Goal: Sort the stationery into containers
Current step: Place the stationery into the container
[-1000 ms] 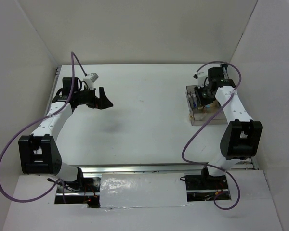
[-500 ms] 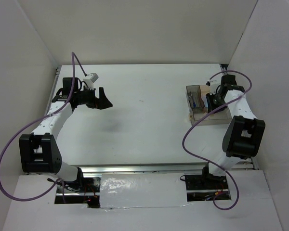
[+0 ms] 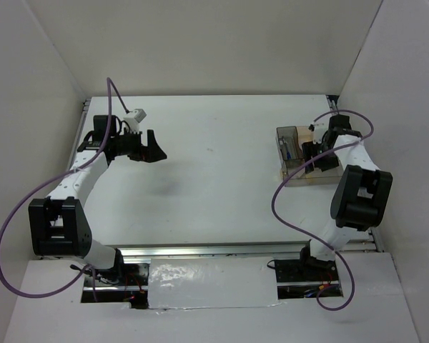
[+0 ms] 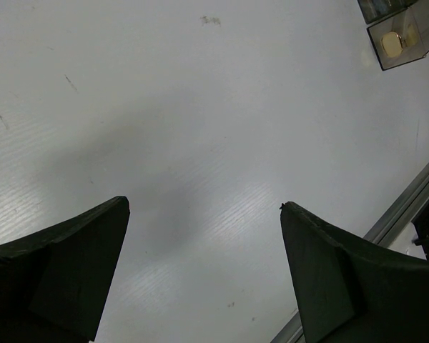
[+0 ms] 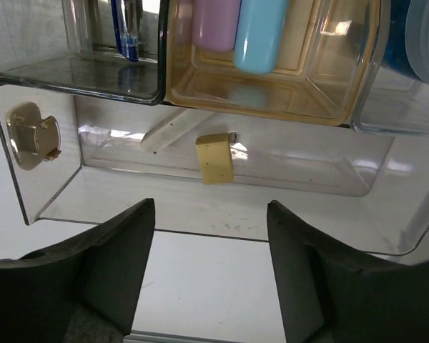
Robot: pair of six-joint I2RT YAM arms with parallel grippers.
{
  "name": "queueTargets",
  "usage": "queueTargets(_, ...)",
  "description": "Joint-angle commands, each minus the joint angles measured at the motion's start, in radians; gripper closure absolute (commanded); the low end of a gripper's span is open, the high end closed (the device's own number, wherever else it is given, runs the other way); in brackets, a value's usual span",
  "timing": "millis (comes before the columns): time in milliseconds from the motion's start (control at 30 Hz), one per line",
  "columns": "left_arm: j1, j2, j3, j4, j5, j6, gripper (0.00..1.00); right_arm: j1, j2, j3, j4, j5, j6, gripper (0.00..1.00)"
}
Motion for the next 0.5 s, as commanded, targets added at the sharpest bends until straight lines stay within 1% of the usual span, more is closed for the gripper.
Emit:
queueTargets(0,-0.002,-0.027,0.027,0.002,-0.006,0.008,0.01,-0.004,-0.015,0.045,0.003,-0.022,0.022,0.28)
queueTargets(33,-0.002,-0.032,0.025,0.002,-0.006,0.008,0.01,-0.005,-0.03,0.053,-0.001,-0.037,0.029,0.26)
queueTargets(100,0.0,-0.045,0.028,-0.001,-0.009,0.008,0.01,0.0,-0.09,0.068,-0.034,-0.06,0.045,0.16)
queueTargets(133,0.0,-0.048,0.033,-0.016,-0.006,0.014,0.01,0.0,-0.137,0.096,-0.067,-0.104,0.055,0.14)
queueTargets(167,0.003,-0.051,0.045,-0.026,-0.005,0.02,0.01,0.003,-0.163,0.111,-0.08,-0.129,0.064,0.03)
queueTargets(200,0.008,-0.056,0.051,-0.036,0.0,0.027,0.01,0.006,-0.192,0.143,-0.09,-0.151,0.091,0.0)
queueTargets(233,0.011,-0.061,0.057,-0.043,-0.006,0.025,0.01,0.01,-0.24,0.16,-0.106,-0.168,0.108,0.0)
queueTargets(300,0.015,-0.08,0.059,-0.055,-0.064,0.016,0.01,0.029,-0.281,0.203,-0.121,-0.208,0.151,0.0)
queueTargets(333,0.018,-0.087,0.06,-0.064,-0.084,0.011,0.01,0.032,-0.329,0.209,-0.112,-0.215,0.17,0.0)
queueTargets(467,0.041,-0.143,0.056,-0.099,-0.12,0.027,0.01,0.029,-0.459,0.165,-0.042,-0.229,0.239,0.0)
